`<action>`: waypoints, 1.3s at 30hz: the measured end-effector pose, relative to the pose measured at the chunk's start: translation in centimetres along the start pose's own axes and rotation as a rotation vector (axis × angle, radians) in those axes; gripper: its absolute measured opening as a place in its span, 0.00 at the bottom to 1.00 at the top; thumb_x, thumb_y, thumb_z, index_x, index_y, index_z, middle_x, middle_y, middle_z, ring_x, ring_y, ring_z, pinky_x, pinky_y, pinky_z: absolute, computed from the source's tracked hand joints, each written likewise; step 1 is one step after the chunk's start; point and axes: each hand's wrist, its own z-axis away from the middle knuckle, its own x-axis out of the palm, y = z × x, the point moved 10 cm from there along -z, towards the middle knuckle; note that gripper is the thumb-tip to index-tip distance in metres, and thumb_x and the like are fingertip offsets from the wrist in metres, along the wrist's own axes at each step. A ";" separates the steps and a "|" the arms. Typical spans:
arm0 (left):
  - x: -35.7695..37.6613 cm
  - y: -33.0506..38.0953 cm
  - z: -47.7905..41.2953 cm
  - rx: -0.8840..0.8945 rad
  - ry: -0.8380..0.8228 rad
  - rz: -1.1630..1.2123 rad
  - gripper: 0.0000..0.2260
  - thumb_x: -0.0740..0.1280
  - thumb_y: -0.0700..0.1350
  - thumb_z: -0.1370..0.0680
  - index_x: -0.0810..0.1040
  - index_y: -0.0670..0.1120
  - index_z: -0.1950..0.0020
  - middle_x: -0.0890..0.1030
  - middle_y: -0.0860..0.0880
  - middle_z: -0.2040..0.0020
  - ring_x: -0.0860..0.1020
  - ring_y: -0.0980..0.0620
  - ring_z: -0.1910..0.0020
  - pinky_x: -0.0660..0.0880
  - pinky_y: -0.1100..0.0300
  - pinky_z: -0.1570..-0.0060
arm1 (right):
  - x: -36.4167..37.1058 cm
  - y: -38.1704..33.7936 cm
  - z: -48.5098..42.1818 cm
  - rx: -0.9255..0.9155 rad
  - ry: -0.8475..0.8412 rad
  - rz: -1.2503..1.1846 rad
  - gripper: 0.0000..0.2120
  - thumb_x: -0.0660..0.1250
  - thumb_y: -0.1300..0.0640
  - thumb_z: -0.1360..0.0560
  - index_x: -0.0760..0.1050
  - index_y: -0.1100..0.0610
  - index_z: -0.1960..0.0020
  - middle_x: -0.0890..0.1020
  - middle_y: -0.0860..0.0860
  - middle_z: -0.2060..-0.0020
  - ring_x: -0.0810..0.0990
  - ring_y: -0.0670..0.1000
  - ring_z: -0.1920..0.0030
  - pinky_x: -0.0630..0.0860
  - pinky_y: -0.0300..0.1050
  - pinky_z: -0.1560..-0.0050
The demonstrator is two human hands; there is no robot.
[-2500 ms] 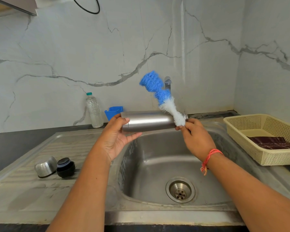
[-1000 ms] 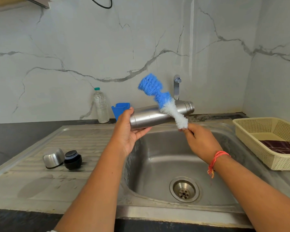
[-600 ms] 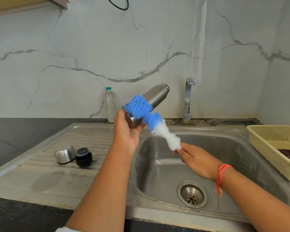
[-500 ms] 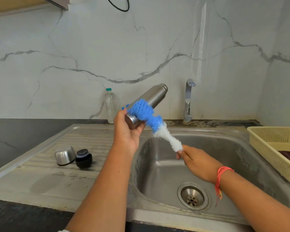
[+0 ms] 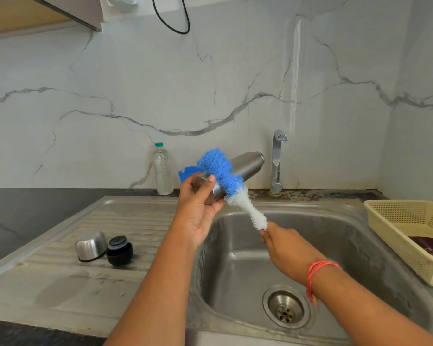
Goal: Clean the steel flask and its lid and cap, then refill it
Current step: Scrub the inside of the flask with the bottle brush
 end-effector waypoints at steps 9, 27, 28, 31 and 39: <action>-0.5 -0.1 0.0 -0.030 0.071 0.136 0.14 0.70 0.42 0.19 0.73 0.41 0.36 0.81 0.42 0.45 0.79 0.39 0.34 0.81 0.37 0.43 | 0.7 -0.3 0.1 -0.001 -0.027 0.026 0.11 0.48 0.50 0.14 0.67 0.51 0.48 0.77 0.53 0.63 0.73 0.53 0.66 0.71 0.49 0.62; -1.4 1.8 1.2 -0.008 0.173 0.054 0.14 0.68 0.35 0.21 0.74 0.46 0.37 0.75 0.39 0.33 0.81 0.37 0.38 0.83 0.40 0.49 | -0.4 2.4 0.6 0.095 0.034 0.102 0.10 0.48 0.54 0.15 0.66 0.51 0.40 0.78 0.53 0.63 0.78 0.54 0.63 0.71 0.49 0.65; -0.9 1.8 1.3 -0.009 0.151 0.002 0.14 0.67 0.34 0.21 0.74 0.46 0.37 0.76 0.41 0.35 0.81 0.38 0.38 0.83 0.41 0.49 | -0.5 2.3 0.2 0.099 0.045 0.090 0.11 0.48 0.54 0.15 0.66 0.51 0.39 0.78 0.53 0.63 0.78 0.54 0.63 0.71 0.49 0.64; 0.0 2.2 1.7 0.014 0.120 -0.073 0.14 0.66 0.32 0.21 0.75 0.45 0.38 0.77 0.44 0.44 0.82 0.45 0.44 0.83 0.41 0.50 | -0.9 2.3 -0.6 0.113 0.078 0.051 0.13 0.47 0.53 0.15 0.67 0.52 0.37 0.78 0.53 0.62 0.77 0.54 0.62 0.70 0.49 0.64; -0.2 2.6 1.4 0.026 0.070 -0.100 0.13 0.69 0.34 0.25 0.78 0.47 0.43 0.73 0.43 0.40 0.77 0.42 0.38 0.82 0.39 0.50 | -1.8 4.2 -0.6 0.154 0.095 0.043 0.14 0.48 0.52 0.14 0.68 0.54 0.36 0.79 0.54 0.61 0.79 0.54 0.62 0.73 0.51 0.63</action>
